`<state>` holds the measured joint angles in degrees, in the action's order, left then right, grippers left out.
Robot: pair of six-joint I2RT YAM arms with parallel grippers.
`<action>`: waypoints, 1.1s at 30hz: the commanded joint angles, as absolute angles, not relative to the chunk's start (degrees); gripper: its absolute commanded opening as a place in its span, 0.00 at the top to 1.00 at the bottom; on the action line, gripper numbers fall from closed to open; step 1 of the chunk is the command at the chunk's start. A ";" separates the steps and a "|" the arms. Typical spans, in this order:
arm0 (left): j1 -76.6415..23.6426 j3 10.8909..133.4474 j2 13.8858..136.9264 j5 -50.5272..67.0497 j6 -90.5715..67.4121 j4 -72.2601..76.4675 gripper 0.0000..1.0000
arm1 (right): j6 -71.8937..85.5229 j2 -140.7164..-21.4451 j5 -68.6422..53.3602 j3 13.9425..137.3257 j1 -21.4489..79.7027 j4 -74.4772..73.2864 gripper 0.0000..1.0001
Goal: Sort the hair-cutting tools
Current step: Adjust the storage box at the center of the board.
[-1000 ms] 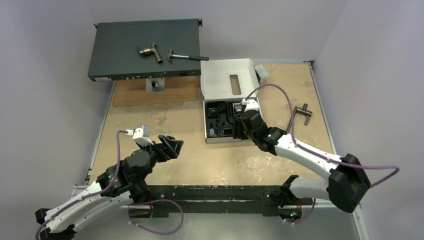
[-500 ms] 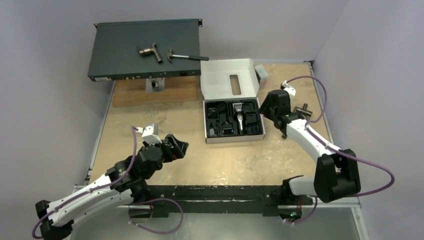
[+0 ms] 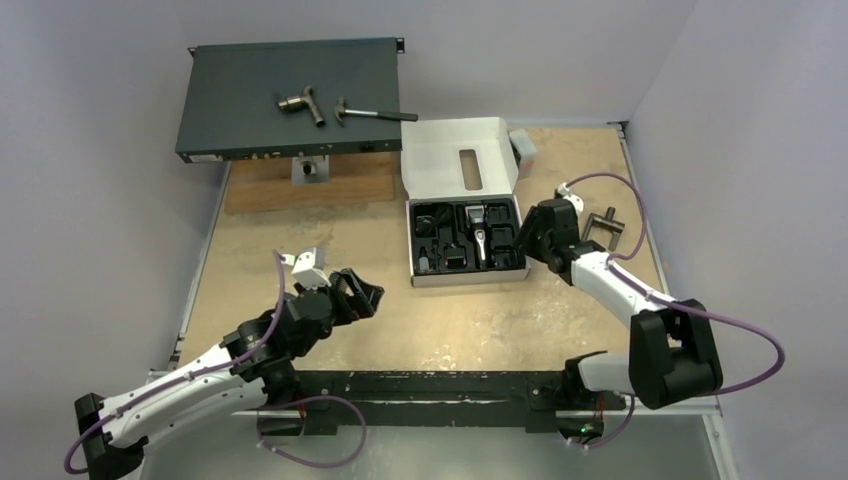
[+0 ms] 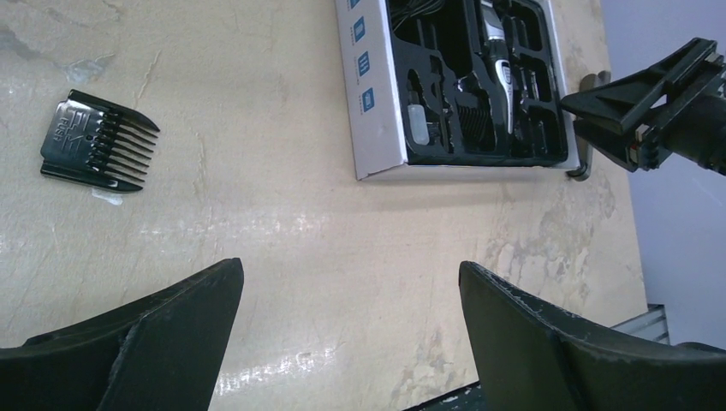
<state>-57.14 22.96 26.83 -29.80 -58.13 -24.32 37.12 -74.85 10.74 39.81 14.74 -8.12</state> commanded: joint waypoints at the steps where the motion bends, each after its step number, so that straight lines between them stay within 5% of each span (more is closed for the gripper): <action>1: -57.39 24.42 29.29 -30.77 -58.89 -22.87 0.03 | 37.20 -73.67 7.31 38.04 15.04 -5.67 0.49; 21: -55.17 34.10 36.53 -44.22 -79.09 -54.42 0.02 | 38.56 -64.21 -3.33 26.72 15.94 -0.63 0.58; 33: -42.56 38.01 51.85 -36.50 -75.36 -47.82 0.02 | 34.96 -49.95 -3.14 29.06 15.95 -9.88 0.42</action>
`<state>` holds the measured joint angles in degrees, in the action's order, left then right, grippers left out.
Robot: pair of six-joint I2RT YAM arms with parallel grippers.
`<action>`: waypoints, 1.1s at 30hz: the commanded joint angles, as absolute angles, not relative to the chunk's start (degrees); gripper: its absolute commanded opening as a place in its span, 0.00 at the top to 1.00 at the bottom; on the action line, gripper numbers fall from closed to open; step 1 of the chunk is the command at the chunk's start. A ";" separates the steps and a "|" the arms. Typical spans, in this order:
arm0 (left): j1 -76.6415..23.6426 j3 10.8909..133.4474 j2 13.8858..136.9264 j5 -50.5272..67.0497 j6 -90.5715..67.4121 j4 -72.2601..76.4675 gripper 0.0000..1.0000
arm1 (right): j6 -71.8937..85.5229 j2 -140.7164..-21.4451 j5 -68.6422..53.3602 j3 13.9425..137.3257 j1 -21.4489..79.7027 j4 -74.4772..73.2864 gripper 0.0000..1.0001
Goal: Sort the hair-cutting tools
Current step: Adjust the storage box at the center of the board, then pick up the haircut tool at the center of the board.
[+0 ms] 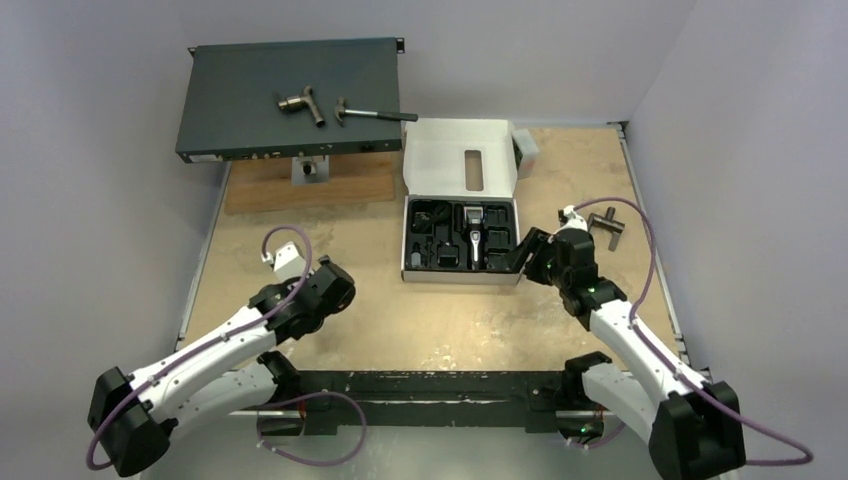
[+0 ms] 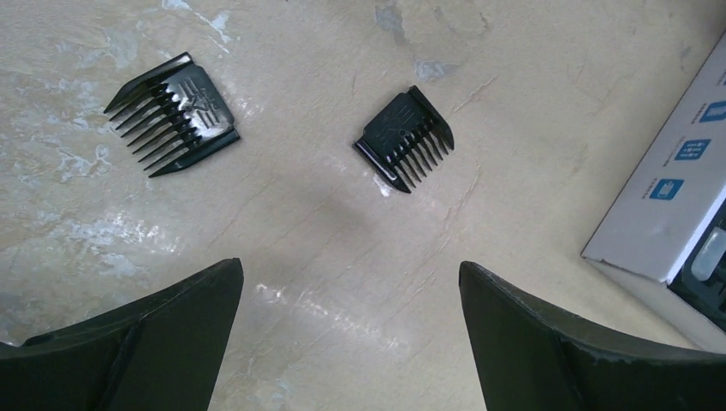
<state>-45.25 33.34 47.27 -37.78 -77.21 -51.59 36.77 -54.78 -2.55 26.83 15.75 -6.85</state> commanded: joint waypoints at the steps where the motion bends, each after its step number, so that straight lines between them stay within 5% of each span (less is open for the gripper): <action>1: -41.57 38.50 53.81 -35.55 -74.94 -46.70 0.03 | 34.82 -48.97 -3.04 28.90 15.99 -10.11 0.42; 11: -35.85 45.96 72.08 -29.93 -89.03 -48.51 0.00 | 35.35 -47.86 -7.81 26.86 15.97 -7.81 0.42; 33: -22.86 45.27 82.30 -22.80 -96.69 -39.97 0.11 | 34.88 -46.57 -9.17 28.35 16.19 -9.53 0.42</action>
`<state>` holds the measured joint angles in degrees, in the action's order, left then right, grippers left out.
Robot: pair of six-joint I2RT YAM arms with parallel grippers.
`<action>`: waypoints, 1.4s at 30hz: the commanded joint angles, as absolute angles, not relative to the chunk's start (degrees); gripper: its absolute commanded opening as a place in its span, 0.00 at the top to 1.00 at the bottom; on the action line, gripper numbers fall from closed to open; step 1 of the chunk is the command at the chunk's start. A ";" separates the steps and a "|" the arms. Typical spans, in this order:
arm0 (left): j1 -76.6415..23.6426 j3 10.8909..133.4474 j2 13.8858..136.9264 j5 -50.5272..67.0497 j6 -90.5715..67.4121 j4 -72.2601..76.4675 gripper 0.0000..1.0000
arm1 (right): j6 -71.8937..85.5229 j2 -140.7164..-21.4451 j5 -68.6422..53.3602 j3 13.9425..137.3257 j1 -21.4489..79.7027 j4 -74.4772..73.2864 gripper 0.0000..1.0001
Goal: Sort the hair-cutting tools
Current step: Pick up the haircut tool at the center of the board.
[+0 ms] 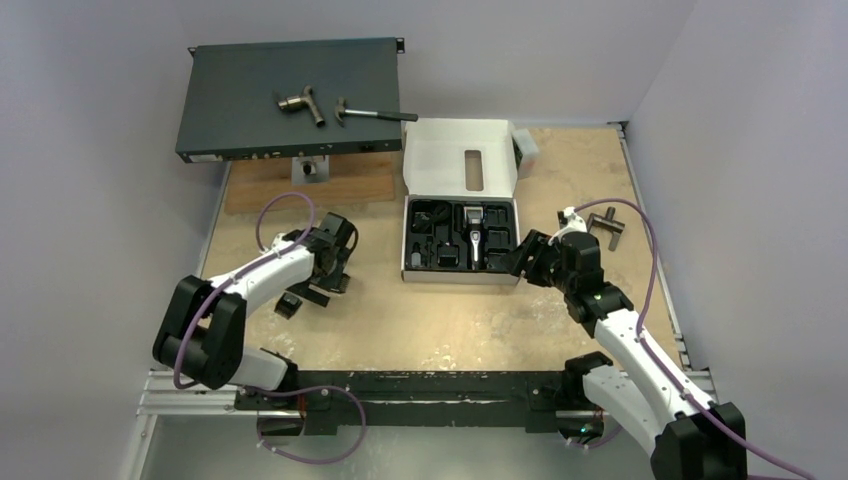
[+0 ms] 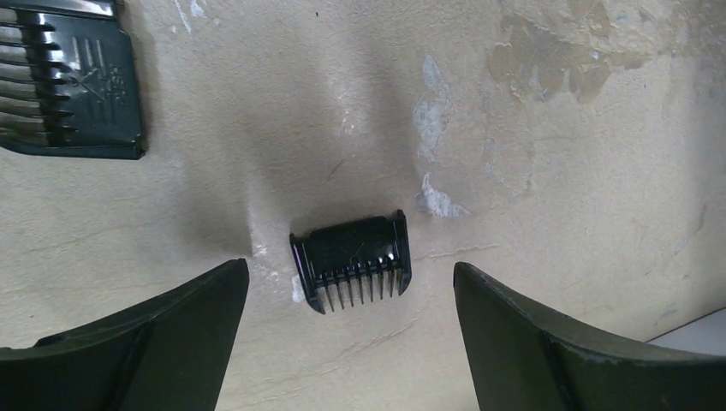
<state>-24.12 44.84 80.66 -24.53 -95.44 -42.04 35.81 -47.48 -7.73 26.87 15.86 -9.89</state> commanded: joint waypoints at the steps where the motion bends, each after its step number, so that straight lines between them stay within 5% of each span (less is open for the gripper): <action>1: -22.57 45.46 82.92 -22.43 -96.76 -40.03 0.12 | 34.96 -46.58 -9.27 28.37 16.21 -9.52 0.42; 16: -21.88 45.58 87.22 -20.12 -98.17 -39.84 0.35 | 34.76 -46.54 -9.40 29.44 16.32 -10.46 0.42; 29: -21.62 42.83 80.20 -19.47 -94.66 -38.36 0.89 | 33.90 -45.64 -9.40 30.42 16.30 -12.43 0.42; 42: -22.47 39.95 55.48 -14.38 -72.25 -39.18 1.00 | 31.45 -42.44 -15.83 30.38 16.28 -11.09 0.41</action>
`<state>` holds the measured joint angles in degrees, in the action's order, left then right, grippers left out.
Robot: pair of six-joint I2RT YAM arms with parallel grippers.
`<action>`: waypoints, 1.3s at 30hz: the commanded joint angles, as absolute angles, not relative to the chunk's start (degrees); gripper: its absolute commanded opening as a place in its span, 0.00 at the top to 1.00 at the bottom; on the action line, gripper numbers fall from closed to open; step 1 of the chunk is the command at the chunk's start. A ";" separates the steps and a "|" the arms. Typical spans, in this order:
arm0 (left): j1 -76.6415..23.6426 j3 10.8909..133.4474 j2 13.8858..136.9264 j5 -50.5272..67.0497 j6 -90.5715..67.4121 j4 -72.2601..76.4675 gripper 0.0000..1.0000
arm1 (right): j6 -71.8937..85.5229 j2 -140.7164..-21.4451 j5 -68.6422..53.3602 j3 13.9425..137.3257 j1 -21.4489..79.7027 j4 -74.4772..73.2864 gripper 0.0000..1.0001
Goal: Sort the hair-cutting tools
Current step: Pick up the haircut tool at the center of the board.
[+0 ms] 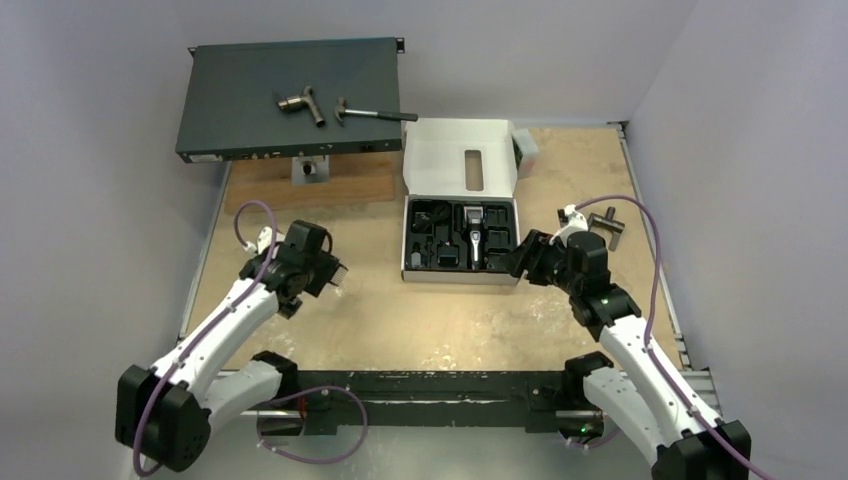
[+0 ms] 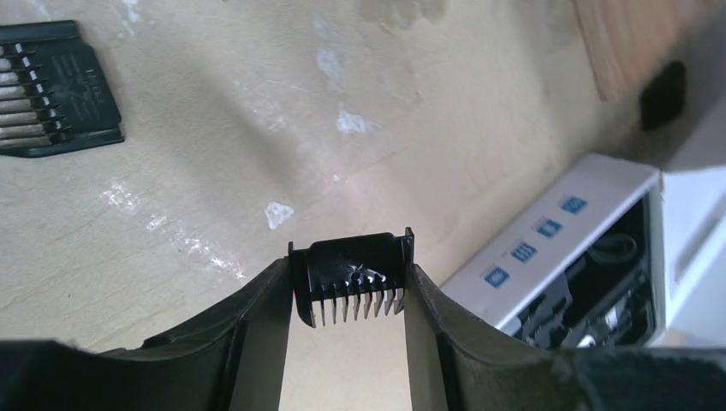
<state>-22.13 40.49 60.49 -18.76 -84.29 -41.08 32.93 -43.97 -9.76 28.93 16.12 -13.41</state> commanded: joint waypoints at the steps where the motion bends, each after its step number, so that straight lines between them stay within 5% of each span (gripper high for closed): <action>1: -22.95 39.91 53.65 -12.87 -69.98 -37.76 1.00 | 31.47 -42.20 -18.41 29.81 16.33 -8.92 0.41; 5: -27.27 40.70 49.98 -9.24 -64.08 -32.31 1.00 | 33.46 -40.80 -24.73 28.00 18.66 -3.29 0.39; 14: -39.97 47.75 53.07 -8.67 -55.28 -24.96 1.00 | 35.88 -43.06 -17.57 29.47 35.60 4.41 0.38; 26: -46.85 50.58 58.25 -10.50 -66.37 -17.15 1.00 | 41.61 -47.38 -14.43 26.07 43.64 24.34 0.39; 39: -49.95 48.27 56.84 -16.92 -83.04 -17.80 1.00 | 39.42 -52.32 -10.03 27.24 44.51 28.22 0.40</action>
